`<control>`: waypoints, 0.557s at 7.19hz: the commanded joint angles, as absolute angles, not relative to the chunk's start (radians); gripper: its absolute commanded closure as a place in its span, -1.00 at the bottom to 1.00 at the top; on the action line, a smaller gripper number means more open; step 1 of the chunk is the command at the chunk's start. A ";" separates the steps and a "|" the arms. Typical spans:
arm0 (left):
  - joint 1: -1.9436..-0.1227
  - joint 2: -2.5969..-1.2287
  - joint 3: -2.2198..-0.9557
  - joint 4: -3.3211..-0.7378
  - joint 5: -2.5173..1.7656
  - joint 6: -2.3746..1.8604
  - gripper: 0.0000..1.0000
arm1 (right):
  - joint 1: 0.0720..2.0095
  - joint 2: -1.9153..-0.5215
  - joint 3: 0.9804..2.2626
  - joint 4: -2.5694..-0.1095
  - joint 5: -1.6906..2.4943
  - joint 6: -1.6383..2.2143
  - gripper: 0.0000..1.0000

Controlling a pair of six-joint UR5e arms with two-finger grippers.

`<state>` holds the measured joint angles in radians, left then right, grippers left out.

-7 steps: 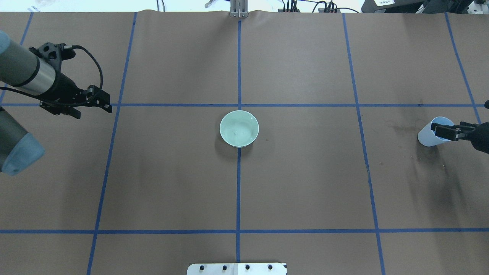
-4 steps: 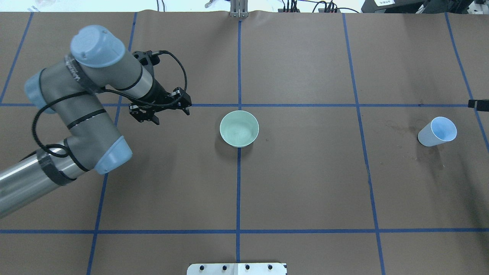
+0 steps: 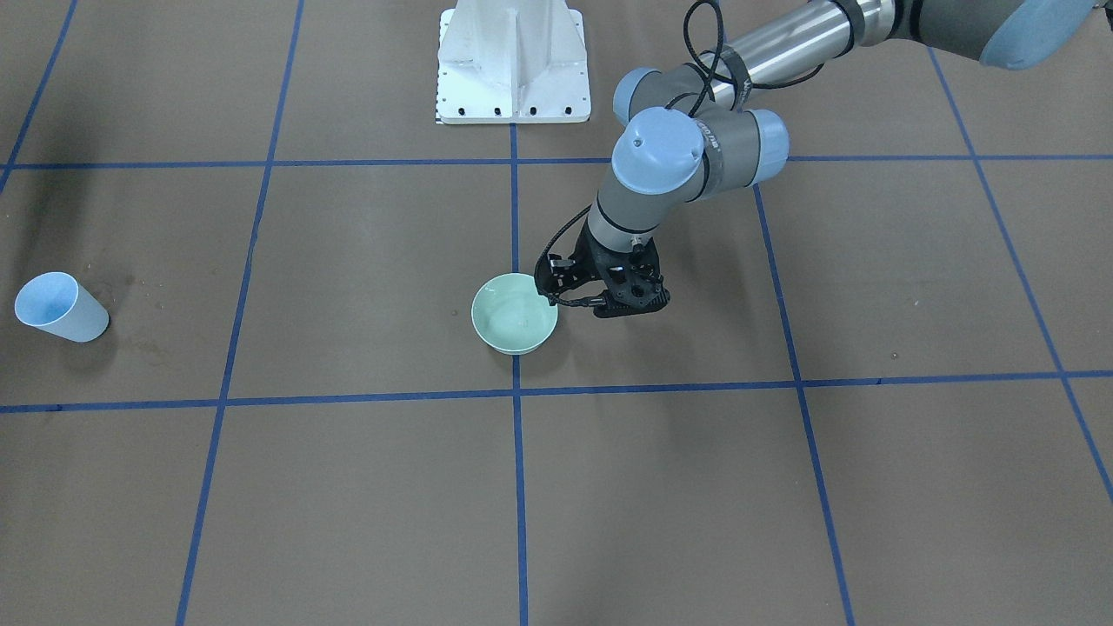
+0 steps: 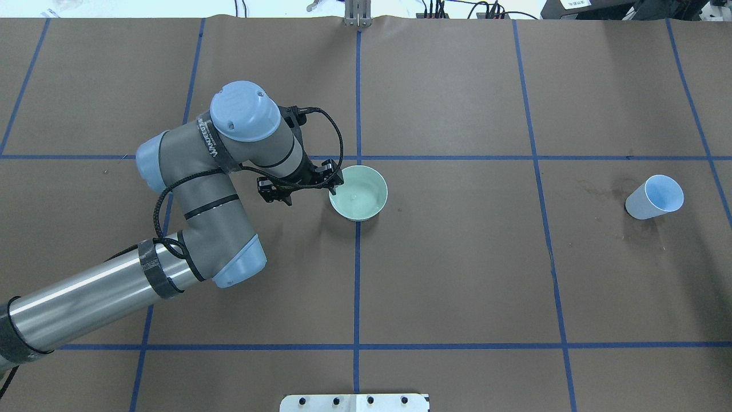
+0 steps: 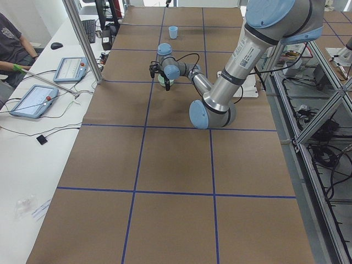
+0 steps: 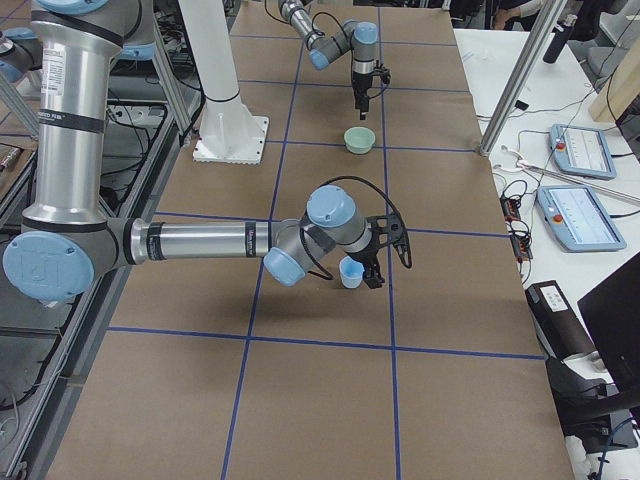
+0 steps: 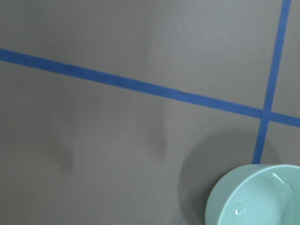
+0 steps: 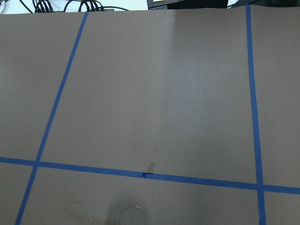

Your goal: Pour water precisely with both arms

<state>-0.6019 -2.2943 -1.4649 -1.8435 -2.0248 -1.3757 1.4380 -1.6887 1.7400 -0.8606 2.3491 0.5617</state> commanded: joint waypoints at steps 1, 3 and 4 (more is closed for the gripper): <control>-0.574 -2.319 -1.435 -1.859 -2.007 -1.377 -0.77 | 1.447 -1.684 1.740 -0.873 2.359 0.555 -0.99; -0.574 -2.338 -1.407 -1.878 -2.000 -1.378 -0.46 | 1.447 -1.692 1.741 -0.870 2.359 0.555 -0.99; -0.574 -2.338 -1.407 -1.878 -1.999 -1.378 -0.21 | 1.448 -1.693 1.741 -0.870 2.359 0.555 -0.99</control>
